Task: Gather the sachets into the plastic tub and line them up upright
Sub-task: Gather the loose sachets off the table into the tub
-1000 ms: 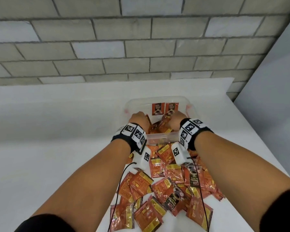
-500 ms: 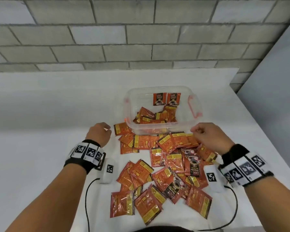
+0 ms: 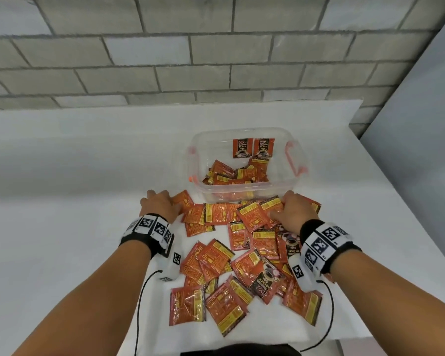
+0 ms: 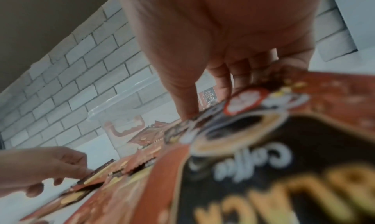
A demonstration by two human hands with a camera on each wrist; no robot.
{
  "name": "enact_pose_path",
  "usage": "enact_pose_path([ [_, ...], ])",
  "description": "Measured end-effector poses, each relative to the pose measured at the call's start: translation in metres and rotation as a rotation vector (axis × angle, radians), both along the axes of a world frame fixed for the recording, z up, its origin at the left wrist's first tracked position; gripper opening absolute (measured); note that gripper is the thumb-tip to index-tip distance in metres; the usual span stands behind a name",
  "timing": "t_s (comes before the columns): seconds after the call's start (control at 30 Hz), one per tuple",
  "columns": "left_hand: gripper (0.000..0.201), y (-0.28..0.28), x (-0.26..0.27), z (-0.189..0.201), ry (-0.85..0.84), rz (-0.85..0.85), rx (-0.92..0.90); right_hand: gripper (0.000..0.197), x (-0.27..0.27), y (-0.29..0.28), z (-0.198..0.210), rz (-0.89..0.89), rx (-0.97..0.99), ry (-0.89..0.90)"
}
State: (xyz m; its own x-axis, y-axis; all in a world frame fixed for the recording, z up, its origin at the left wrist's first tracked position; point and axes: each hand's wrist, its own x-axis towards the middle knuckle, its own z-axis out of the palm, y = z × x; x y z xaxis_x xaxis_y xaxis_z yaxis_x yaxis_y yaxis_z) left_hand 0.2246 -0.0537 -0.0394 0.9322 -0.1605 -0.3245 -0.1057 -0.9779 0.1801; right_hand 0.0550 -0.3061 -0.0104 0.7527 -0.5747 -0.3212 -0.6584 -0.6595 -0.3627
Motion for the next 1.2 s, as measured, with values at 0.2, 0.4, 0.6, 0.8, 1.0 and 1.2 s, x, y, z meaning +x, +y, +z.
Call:
enact_pose_path([
  [0.2,0.049,0.011,0.004,-0.005,0.01,-0.004,-0.21,0.03,-0.005,-0.008,0.01,-0.08,0.235,-0.172],
  [0.4,0.081,0.01,-0.001,-0.006,0.037,-0.071,-0.084,0.022,-0.036,-0.019,0.032,-0.045,0.353,-0.269],
  [0.6,0.071,0.011,0.001,-0.004,0.04,0.008,-0.014,0.054,-0.077,-0.013,0.024,0.167,0.222,-0.04],
  [0.8,0.023,0.022,-0.002,0.018,0.055,0.039,-0.376,0.068,-0.086,-0.005,-0.002,0.428,0.089,0.071],
  [1.0,0.05,0.007,-0.036,0.023,0.27,-0.06,-0.545,0.065,-0.086,-0.006,-0.01,0.417,0.024,0.047],
  [1.2,0.072,-0.007,-0.036,0.011,0.134,-0.161,-0.245,0.052,-0.081,-0.012,-0.008,0.31,0.11,-0.09],
])
